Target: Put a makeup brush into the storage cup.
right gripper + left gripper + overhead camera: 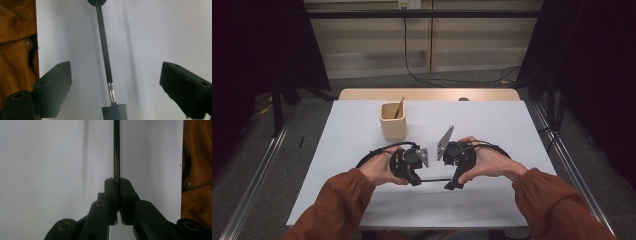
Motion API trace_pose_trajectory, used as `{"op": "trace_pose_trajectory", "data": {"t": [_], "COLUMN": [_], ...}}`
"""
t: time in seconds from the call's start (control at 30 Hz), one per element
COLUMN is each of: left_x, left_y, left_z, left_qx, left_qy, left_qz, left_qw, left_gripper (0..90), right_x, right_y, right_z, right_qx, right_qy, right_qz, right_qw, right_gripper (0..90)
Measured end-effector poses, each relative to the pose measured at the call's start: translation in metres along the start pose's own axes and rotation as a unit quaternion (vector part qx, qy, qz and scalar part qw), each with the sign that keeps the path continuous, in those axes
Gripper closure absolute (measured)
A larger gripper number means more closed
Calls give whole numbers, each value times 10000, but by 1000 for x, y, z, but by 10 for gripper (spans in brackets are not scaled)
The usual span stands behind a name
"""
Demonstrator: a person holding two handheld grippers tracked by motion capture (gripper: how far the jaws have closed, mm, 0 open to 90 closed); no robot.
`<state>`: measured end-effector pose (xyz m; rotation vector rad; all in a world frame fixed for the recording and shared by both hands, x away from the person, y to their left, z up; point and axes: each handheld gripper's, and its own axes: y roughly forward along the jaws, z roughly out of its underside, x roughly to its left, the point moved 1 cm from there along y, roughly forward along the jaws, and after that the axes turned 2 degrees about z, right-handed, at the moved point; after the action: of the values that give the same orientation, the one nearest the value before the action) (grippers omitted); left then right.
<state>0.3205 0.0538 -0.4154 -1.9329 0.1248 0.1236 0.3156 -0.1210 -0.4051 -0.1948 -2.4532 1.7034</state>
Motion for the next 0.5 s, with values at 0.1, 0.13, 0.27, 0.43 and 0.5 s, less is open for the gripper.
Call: {"op": "trace_pose_trajectory", "data": {"t": [0.1, 0.13, 0.27, 0.43, 0.5], "left_x": [0, -1, 0, 1, 1], "left_y": [0, 0, -1, -3, -4], "left_z": [1, 2, 4, 9, 11], "left_qx": [-44, -73, -75, -187, -204], "left_qy": [-58, -103, -105, -213, -244], "left_qz": [19, 60, 43, -21, 71], "left_qw": [10000, 9999, 9999, 9996, 9995], "left_gripper": [861, 861, 861, 861, 860], "right_x": [-1, -1, -2, -4, -4], "right_y": [0, -1, -5, -10, -13], "right_z": [1, 2, 5, 11, 14], "right_qx": [-131, -167, -414, -626, -674], "right_qy": [-15, 3, 123, 172, 295], "right_qz": [-16, -34, 23, 60, 32], "right_qw": [9999, 9999, 9991, 9979, 9973], "right_gripper": [46, 46, 48, 54, 52]}}
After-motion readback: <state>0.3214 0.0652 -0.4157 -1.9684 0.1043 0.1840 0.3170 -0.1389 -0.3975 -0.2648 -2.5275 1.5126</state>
